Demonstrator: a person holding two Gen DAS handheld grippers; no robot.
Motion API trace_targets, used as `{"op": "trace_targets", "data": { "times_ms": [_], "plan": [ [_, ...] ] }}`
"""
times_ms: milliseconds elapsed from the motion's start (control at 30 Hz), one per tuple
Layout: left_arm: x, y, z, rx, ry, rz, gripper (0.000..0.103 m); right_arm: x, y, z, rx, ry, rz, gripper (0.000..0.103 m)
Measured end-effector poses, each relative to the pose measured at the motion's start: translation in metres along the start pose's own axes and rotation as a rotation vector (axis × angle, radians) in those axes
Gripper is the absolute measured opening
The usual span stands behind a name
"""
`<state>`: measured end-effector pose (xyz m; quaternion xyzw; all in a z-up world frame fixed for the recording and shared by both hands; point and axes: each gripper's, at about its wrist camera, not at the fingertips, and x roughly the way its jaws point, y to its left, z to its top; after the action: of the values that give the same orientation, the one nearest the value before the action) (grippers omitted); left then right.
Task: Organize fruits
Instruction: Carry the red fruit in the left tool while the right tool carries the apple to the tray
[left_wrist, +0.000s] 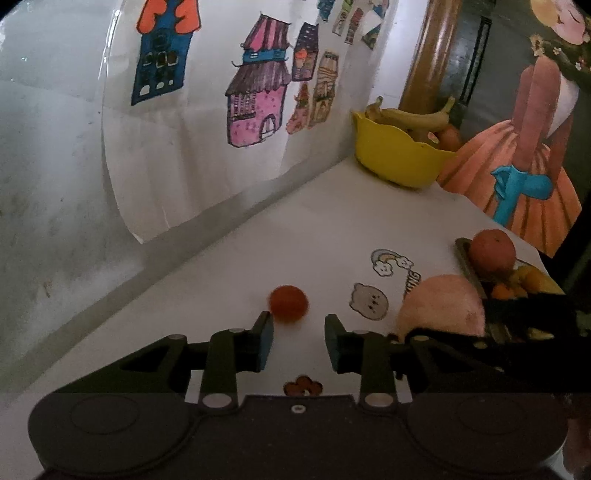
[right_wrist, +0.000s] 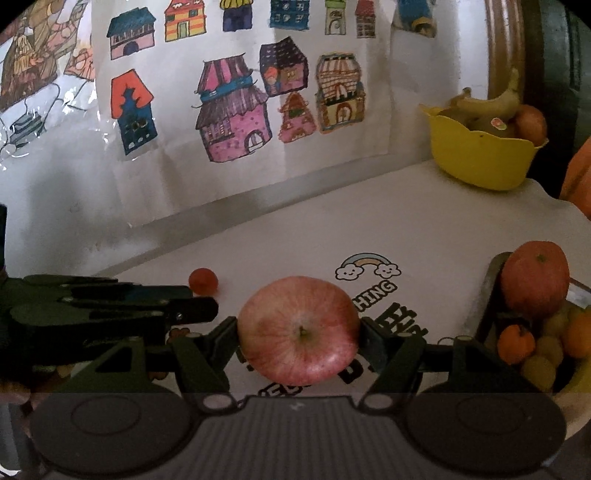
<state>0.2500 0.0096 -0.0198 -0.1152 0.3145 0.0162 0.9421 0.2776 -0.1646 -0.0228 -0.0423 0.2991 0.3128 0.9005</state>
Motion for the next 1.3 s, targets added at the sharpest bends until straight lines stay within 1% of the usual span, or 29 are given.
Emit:
{"op": "trace_targets", "data": {
  "times_ms": [200, 333, 433, 700, 900, 1000, 1100, 1167, 1233, 1300],
  "plan": [
    [0.008, 0.000, 0.007, 0.017, -0.008, 0.045, 0.033, -0.001, 0.002, -0.004, 0.045, -0.032, -0.030, 0.074],
    [0.013, -0.003, 0.010, 0.037, -0.007, 0.044, 0.032, -0.003, 0.001, -0.007, 0.081, -0.049, -0.042, 0.074],
    [0.014, -0.005, 0.008, 0.055, -0.009, 0.044, 0.028, -0.003, 0.002, -0.008, 0.090, -0.056, -0.046, 0.074],
    [0.010, -0.010, 0.003, 0.067, -0.014, 0.035, 0.027, -0.003, 0.001, -0.009, 0.142, -0.073, -0.058, 0.075],
    [0.007, -0.012, -0.001, 0.080, -0.021, 0.038, 0.027, -0.001, 0.003, -0.011, 0.143, -0.061, -0.072, 0.075],
    [0.007, -0.012, -0.001, 0.079, -0.022, 0.042, 0.027, 0.001, 0.004, -0.011, 0.136, -0.072, -0.081, 0.075],
    [0.006, -0.011, -0.002, 0.079, -0.023, 0.041, 0.027, 0.004, 0.004, -0.011, 0.143, -0.073, -0.075, 0.072],
    [0.006, -0.012, -0.003, 0.081, -0.025, 0.042, 0.027, 0.007, 0.004, -0.012, 0.151, -0.078, -0.068, 0.065],
    [0.006, -0.011, -0.003, 0.083, -0.026, 0.041, 0.027, 0.011, 0.002, -0.013, 0.159, -0.081, -0.073, 0.064],
    [0.006, -0.010, -0.003, 0.079, -0.028, 0.038, 0.028, 0.011, 0.000, -0.012, 0.163, -0.080, -0.060, 0.065]
  ]
}}
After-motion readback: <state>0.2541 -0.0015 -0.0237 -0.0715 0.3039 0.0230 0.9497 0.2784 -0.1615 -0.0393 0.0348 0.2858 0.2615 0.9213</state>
